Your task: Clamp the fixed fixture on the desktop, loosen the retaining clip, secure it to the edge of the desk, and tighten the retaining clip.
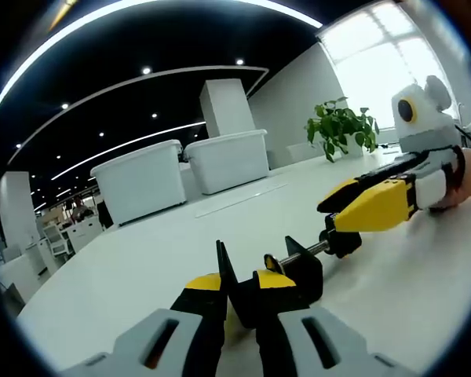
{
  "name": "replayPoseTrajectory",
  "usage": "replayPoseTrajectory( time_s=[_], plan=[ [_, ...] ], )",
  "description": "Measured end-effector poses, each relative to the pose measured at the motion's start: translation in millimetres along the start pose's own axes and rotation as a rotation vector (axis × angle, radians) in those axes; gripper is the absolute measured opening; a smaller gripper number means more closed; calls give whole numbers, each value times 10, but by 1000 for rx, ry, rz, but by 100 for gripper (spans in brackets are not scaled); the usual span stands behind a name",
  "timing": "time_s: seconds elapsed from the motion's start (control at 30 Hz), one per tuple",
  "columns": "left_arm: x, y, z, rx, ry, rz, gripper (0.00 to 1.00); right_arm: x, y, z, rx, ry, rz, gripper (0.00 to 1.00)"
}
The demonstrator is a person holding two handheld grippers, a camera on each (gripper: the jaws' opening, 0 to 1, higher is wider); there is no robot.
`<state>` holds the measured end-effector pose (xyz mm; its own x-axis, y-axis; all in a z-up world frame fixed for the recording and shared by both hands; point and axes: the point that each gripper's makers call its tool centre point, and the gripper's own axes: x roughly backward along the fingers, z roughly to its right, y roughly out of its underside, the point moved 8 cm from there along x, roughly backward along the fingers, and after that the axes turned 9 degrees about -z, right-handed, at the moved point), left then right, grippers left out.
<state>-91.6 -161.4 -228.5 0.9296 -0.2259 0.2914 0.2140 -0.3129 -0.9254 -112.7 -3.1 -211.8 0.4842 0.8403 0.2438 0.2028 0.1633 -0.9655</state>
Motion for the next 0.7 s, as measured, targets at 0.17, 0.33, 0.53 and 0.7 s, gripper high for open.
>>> replayPoseTrajectory(
  time_s=[0.17,0.33,0.53,0.7],
  plan=[
    [1,-1,2,0,1,1,13,-2,21,-65,20,-15,-10,19],
    [2,0,2,0,1,0,13,-6,36,-92,102,-4,-4,19],
    [2,2,-3,1,-3,-1,13,-42,26,-125,349,75,10,20],
    [5,3,-5,3,-4,-2,13,-47,28,-194,484,111,17,19]
  ],
)
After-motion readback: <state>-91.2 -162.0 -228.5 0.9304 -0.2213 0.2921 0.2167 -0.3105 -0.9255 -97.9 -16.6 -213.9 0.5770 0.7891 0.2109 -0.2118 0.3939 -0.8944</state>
